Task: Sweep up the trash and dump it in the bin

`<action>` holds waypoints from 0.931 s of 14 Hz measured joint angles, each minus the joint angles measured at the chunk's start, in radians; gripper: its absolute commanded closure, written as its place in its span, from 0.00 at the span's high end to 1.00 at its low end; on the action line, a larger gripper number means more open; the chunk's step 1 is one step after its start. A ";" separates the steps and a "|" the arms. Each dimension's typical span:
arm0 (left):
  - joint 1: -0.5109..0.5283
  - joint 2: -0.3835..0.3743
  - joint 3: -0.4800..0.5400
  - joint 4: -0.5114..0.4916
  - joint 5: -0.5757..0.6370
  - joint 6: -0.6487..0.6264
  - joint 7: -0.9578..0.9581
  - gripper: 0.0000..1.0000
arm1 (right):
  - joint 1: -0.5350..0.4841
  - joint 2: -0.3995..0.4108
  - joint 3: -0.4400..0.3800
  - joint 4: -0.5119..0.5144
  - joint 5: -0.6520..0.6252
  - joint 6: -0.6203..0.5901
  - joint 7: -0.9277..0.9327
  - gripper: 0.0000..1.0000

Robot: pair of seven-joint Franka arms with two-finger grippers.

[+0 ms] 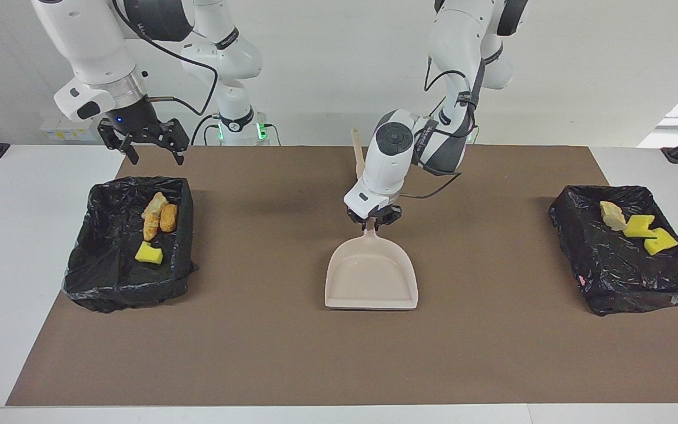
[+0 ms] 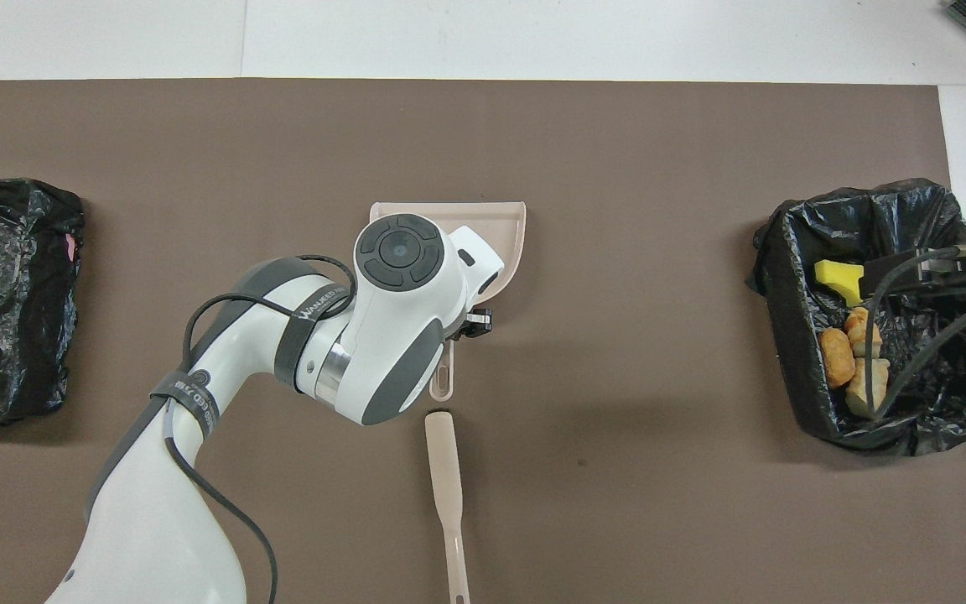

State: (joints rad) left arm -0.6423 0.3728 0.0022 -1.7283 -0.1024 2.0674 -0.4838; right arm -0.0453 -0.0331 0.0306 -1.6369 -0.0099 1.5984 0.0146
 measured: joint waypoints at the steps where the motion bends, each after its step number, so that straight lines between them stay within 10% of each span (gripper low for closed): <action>1: -0.001 0.000 0.000 -0.003 0.000 0.000 0.000 0.41 | 0.000 0.000 0.000 0.000 0.000 0.000 0.000 1.00; 4: -0.002 0.001 0.002 -0.012 0.000 -0.005 0.000 0.98 | 0.000 0.000 0.000 0.000 0.000 0.000 0.000 1.00; 13: 0.060 -0.194 0.070 -0.005 0.002 -0.224 0.062 1.00 | 0.000 0.000 0.000 0.000 0.000 0.000 0.000 1.00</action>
State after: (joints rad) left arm -0.5826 0.1790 0.0722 -1.7329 -0.1006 1.8436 -0.4221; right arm -0.0454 -0.0331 0.0306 -1.6369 -0.0099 1.5984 0.0146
